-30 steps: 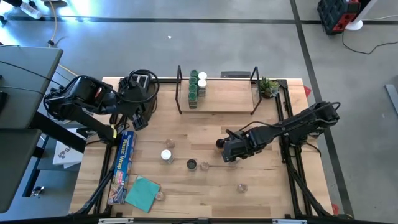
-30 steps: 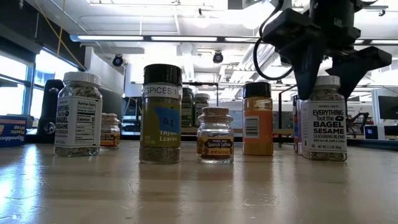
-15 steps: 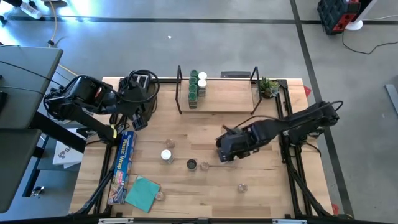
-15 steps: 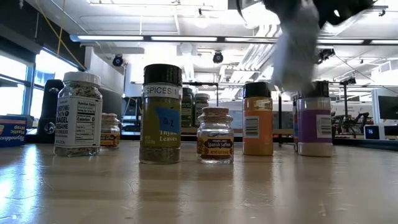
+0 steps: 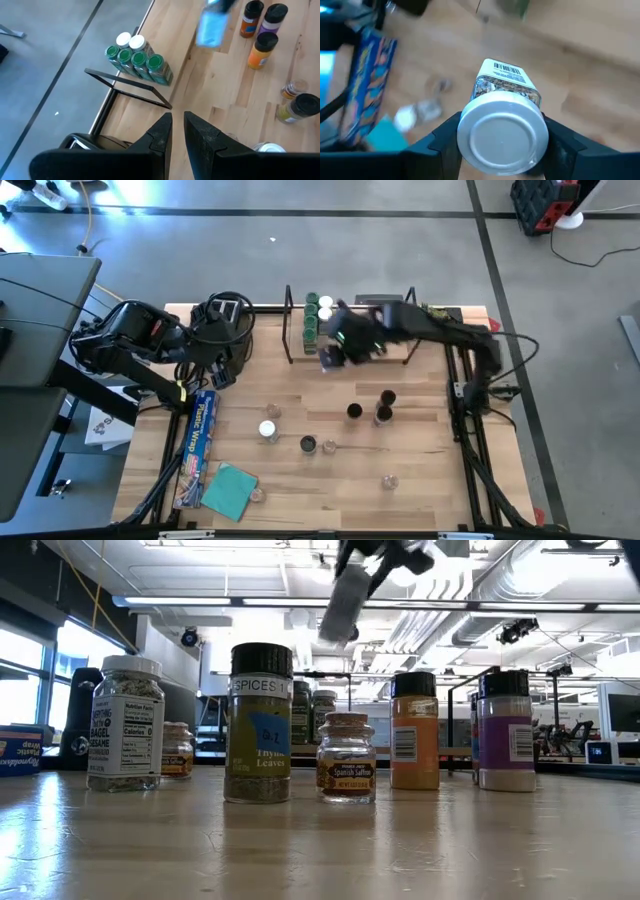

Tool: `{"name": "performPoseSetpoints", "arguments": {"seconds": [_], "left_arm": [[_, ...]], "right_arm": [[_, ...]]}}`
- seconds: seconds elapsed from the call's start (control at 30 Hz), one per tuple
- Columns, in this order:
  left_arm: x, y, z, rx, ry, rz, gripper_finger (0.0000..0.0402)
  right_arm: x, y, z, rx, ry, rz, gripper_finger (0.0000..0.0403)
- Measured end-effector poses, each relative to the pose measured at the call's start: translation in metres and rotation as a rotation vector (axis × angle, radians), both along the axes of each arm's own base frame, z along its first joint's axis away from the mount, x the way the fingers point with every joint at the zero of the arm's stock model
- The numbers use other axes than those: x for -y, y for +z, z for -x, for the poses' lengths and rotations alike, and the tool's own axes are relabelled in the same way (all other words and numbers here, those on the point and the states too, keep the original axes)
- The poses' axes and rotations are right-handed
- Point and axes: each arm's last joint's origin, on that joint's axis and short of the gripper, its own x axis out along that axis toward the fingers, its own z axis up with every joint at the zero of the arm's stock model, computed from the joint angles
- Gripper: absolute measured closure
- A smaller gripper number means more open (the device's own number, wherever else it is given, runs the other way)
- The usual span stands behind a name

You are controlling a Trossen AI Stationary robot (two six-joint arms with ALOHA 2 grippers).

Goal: Shelf spices
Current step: Put the right white seasoning bottle on the shelf aligned with the other white seasoning bottles

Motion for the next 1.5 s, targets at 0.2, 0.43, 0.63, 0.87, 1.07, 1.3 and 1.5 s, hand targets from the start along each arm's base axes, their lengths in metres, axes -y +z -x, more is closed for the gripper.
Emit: {"name": "performPoseSetpoints", "arguments": {"seconds": [0.2, 0.43, 0.63, 0.87, 1.07, 1.3, 1.5], "left_arm": [[-0.001, 0.003, 0.007, 0.02, 0.001, 0.016, 0.0357], [-0.002, 0.004, 0.011, 0.032, 0.002, 0.018, 0.0357], [-0.002, 0.005, 0.011, 0.03, -0.003, 0.013, 0.0357], [-0.002, 0.005, 0.011, 0.031, -0.003, 0.013, 0.0357], [-0.002, 0.005, 0.011, 0.032, -0.003, 0.013, 0.0357], [-0.002, 0.005, 0.011, 0.034, -0.003, 0.013, 0.0357], [-0.002, 0.005, 0.011, 0.035, -0.003, 0.014, 0.0357]], "right_arm": [[0.08, -0.042, -0.025, -0.104, -0.024, 0.039, 0.0211], [0.125, -0.077, -0.031, -0.15, -0.052, -0.004, 0.0211], [0.132, -0.095, -0.039, -0.167, -0.052, -0.022, 0.0201], [0.13, -0.101, -0.045, -0.174, -0.053, 0.008, 0.0188], [0.13, -0.102, -0.046, -0.172, -0.06, 0.025, 0.0186], [0.132, -0.1, -0.049, -0.135, -0.077, 0.036, 0.0184], [0.132, -0.1, -0.051, -0.116, -0.079, 0.023, 0.0184]]}}
